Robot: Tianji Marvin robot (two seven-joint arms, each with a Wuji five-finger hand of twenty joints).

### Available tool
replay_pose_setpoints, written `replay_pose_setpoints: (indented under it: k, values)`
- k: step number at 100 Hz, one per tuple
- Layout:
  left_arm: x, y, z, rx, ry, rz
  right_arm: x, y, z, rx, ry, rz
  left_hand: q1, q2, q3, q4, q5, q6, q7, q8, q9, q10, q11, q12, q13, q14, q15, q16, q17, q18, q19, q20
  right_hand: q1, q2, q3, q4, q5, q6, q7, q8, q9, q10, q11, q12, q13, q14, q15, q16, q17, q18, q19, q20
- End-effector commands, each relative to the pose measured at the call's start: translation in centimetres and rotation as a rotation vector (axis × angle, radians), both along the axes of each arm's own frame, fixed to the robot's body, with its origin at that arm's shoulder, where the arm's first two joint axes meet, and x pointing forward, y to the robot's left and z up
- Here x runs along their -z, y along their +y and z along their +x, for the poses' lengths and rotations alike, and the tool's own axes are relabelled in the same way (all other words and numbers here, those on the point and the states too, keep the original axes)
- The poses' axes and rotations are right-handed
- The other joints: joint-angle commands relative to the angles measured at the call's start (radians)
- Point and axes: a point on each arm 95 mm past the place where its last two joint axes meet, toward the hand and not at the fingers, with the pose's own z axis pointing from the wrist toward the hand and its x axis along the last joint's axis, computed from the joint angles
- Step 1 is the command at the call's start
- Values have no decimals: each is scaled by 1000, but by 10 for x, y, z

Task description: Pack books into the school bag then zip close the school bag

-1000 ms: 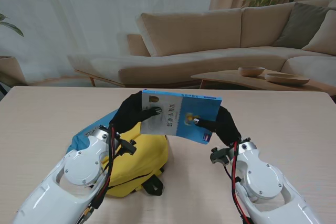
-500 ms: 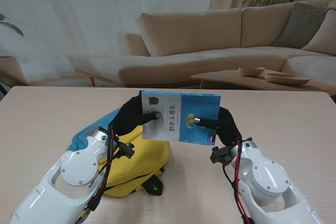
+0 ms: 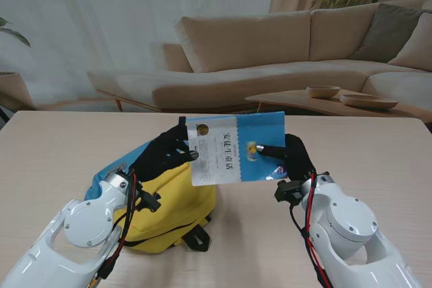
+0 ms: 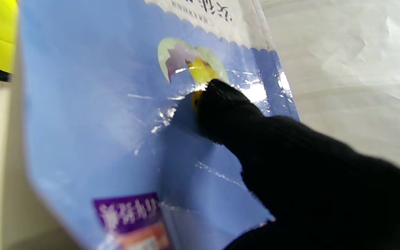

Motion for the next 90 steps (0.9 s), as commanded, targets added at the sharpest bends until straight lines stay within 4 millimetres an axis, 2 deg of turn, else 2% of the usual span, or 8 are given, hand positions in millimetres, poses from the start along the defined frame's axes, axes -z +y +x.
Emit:
replay_pose_setpoints:
  k: [1, 20, 45, 90]
  values:
    - [3, 4, -8, 21, 11, 16, -1, -1, 2, 0, -4, 5, -46, 10, -41, 21, -24, 1, -39, -38, -21, -2, -28, -23, -24, -24, -18, -18, -31, -19, -42, -19, 102, 63, 116, 5, 146, -200, 148, 100, 46, 21, 16, 12, 67, 7, 27, 14, 39, 15, 31, -20]
    - [7, 17, -18, -2, -18, 113, 3, -12, 7, 35, 25, -11, -51, 14, -65, 24, -20, -9, -66, -65, -25, -15, -50, -34, -46, -39, -52, -27, -64, -22, -102, -28, 103, 59, 119, 6, 154, -202, 151, 111, 52, 22, 20, 14, 67, 8, 39, 17, 48, 18, 35, -28]
    - [19, 34, -35, 0, -24, 331, 7, -23, 14, 72, 48, -26, -43, 22, -80, 26, -14, -12, -59, -60, -30, -25, -61, -33, -62, -51, -87, -32, -81, -34, -160, -29, 103, 57, 122, 5, 158, -201, 150, 121, 53, 21, 20, 14, 66, 8, 40, 15, 48, 23, 37, -37]
    - [45, 33, -60, 86, 9, 745, 9, -28, 16, 103, 57, -28, -69, 50, -144, 26, -46, -4, -78, -58, -52, -49, -56, -22, -84, -79, -104, -26, -89, -68, -200, -16, 104, 52, 126, 5, 168, -203, 147, 135, 56, 20, 18, 10, 66, 8, 38, 12, 45, 23, 39, -48]
